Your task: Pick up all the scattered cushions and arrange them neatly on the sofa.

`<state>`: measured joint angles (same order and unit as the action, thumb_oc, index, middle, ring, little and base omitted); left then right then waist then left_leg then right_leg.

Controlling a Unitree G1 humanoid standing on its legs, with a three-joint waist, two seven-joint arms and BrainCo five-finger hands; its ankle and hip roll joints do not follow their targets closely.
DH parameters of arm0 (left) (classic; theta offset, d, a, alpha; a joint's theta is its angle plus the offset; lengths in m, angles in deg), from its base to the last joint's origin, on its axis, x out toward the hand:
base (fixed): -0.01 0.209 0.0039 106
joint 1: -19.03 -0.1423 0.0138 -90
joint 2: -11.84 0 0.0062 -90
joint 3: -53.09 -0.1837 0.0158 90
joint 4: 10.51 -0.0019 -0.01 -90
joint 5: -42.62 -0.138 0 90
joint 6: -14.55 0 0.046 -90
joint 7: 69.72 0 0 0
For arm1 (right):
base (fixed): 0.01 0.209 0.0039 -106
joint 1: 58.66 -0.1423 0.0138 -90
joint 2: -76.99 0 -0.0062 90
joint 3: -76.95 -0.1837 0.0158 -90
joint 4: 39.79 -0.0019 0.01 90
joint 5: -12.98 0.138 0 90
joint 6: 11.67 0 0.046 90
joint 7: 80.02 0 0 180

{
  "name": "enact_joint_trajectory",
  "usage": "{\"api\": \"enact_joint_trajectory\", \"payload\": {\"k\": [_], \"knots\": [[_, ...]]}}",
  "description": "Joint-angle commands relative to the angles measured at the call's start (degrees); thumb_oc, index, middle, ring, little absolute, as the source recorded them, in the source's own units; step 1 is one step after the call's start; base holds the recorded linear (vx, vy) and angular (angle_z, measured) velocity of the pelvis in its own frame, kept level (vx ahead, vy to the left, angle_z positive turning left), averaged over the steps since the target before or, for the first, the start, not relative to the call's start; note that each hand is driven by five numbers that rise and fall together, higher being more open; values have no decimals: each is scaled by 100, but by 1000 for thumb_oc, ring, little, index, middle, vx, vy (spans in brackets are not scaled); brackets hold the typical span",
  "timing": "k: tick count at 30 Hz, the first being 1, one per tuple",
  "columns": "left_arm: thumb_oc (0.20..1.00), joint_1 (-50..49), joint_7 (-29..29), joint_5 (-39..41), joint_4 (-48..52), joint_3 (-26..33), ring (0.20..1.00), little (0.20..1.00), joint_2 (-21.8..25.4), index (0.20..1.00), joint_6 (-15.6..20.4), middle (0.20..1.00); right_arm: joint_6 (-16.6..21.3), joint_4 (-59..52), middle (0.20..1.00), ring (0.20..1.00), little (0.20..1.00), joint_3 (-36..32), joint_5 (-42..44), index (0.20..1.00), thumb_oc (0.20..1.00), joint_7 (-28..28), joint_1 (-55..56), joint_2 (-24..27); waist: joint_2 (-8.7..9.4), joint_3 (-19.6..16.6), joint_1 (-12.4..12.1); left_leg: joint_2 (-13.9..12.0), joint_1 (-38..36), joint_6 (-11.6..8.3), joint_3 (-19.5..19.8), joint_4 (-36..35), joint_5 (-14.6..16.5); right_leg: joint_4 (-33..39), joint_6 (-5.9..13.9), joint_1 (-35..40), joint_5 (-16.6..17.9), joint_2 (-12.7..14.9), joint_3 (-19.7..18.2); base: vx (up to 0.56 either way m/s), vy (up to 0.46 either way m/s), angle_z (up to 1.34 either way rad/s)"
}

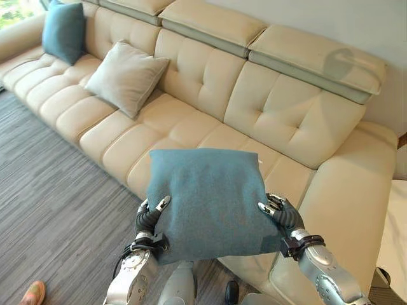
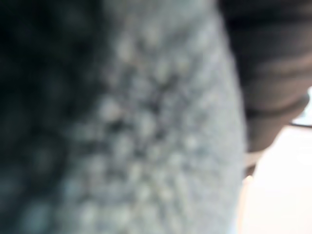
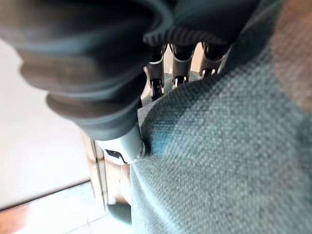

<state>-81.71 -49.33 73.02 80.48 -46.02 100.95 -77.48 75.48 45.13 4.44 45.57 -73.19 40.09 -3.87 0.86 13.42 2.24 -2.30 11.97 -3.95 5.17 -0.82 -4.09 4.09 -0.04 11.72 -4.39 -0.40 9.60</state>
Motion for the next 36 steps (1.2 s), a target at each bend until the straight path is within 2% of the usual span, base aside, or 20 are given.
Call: {"api": "enact_joint_trajectory", "payload": {"k": [1,2,4,6,8,9,11,12,15,16,19,22,24,26,27,30,31,32,34,36], "knots": [[200,257,-296,-58,768,-254,200,200,-38,200,461,200,391,-807,200,200,200,148,-69,200,200,-428,-183,-401,31,-358,-42,158,-538,-56,-144,-418,-266,-353,188,-366,-250,57,-185,274,210,-63],[200,295,-346,-87,720,-314,200,200,-12,200,410,200,394,-830,200,200,200,58,-109,200,200,-465,-115,-403,21,-407,28,188,-619,-23,-254,-418,-257,-476,233,-339,-290,132,-221,416,328,-85],[200,399,-428,-157,644,-402,200,200,85,200,358,200,345,-821,200,200,200,32,-172,200,200,-492,-54,-473,11,-446,71,285,-884,161,-403,-418,-101,-1310,376,-605,-295,288,-360,340,320,-52],[200,533,-415,-277,629,-390,200,200,231,200,346,200,354,-800,200,200,200,32,-290,200,200,-478,-115,-529,1,-343,126,305,-1094,375,-748,-418,60,-2391,504,-1247,85,428,-518,154,297,-33],[200,646,-385,-404,622,-334,200,200,340,200,356,200,351,-689,200,200,200,93,-351,200,200,-452,-218,-626,-28,-260,141,270,-1219,456,-1068,-418,188,-2873,560,-1643,204,551,-437,100,246,-89],[200,711,-353,-427,580,-267,200,200,346,200,375,200,365,-637,200,200,200,79,-346,200,200,-400,-265,-701,-46,-260,125,229,-1288,448,-1278,-418,286,-2845,549,-1762,138,634,-162,133,186,-99],[200,795,-347,-448,547,-175,200,200,347,200,417,200,382,-529,200,200,200,111,-275,200,200,-387,-394,-734,-78,-292,107,163,-1368,375,-1605,-418,381,-2189,558,-1852,72,500,178,157,103,-118],[200,838,-329,-449,497,-116,200,200,334,200,442,200,392,-481,200,200,200,146,-253,200,200,-391,-476,-743,-80,-298,73,172,-1488,328,-1754,-418,479,-1823,612,-1828,45,491,510,192,47,-178],[200,941,-285,-634,338,49,200,200,272,200,471,200,435,-383,200,200,200,279,-220,200,200,-396,-713,-768,-56,-416,-75,123,-1697,236,-2341,-418,623,-627,678,-1628,384,478,1674,178,-13,-119],[200,955,-297,-732,291,47,200,200,275,200,470,200,442,-377,200,200,200,276,-207,200,200,-411,-721,-761,-57,-444,-40,107,-1760,230,-2434,-418,650,-510,678,-1636,435,430,1580,125,-36,-77],[200,1015,-261,-871,49,-64,200,200,132,200,499,200,457,-367,200,200,200,303,-144,200,200,-462,-610,-766,-32,-583,-4,177,-1982,236,-2499,-403,727,-190,645,-1345,489,336,1352,301,-102,-51],[200,1001,-253,-810,5,-90,200,200,46,200,546,200,525,-358,200,200,200,315,36,200,200,-443,-610,-727,53,-503,-26,14,-1614,130,-2498,953,948,-52,497,-1065,387,300,1237,181,-141,-8],[200,1018,-130,-693,-52,-160,200,200,-42,200,586,200,540,-283,200,200,200,416,105,200,200,-403,-672,-661,58,-355,-155,66,-1318,65,-1941,1470,856,-98,357,-1043,302,260,1052,74,-60,-40],[200,979,-69,-656,-99,-169,200,200,-95,200,566,200,509,-252,200,200,200,443,133,200,200,-396,-691,-655,77,-387,-165,127,-1241,136,-1642,1053,1024,25,369,-1000,285,268,950,107,3,-65],[200,912,-46,-616,-98,-168,200,200,-114,200,560,200,502,-225,200,200,200,473,131,200,200,-385,-696,-653,91,-411,-179,95,-1266,140,-1540,734,970,54,394,-963,290,268,867,108,21,-46],[200,865,-33,-701,-129,-249,200,200,-97,200,537,200,537,-206,200,200,200,504,91,200,200,-348,-728,-629,137,-415,-227,16,-1016,98,-1042,34,292,83,340,-951,314,285,744,108,37,-41],[200,890,-21,-740,-165,-275,200,200,-88,200,520,200,544,-209,200,200,200,483,48,200,200,-320,-742,-598,119,-387,-221,-10,-984,66,-977,-26,205,71,332,-915,294,301,742,144,68,-40],[200,890,-28,-720,-202,-266,200,200,-85,200,540,200,516,-215,200,200,200,470,53,200,200,-319,-725,-618,86,-391,-224,-33,-1101,80,-1006,-59,304,55,330,-847,221,281,677,162,92,-24],[200,922,-66,-797,-286,-369,200,200,-68,200,527,200,561,-199,200,200,200,462,-10,200,200,-293,-714,-622,12,-450,-185,-23,-1225,80,-1018,-358,202,91,308,-803,212,251,675,149,129,1],[200,996,-92,-890,-348,-486,200,200,-50,200,502,200,590,-170,200,200,200,453,-54,200,200,-221,-769,-644,-69,-468,-154,38,-1311,90,-995,-418,274,91,307,-807,201,262,627,123,177,5]]}}
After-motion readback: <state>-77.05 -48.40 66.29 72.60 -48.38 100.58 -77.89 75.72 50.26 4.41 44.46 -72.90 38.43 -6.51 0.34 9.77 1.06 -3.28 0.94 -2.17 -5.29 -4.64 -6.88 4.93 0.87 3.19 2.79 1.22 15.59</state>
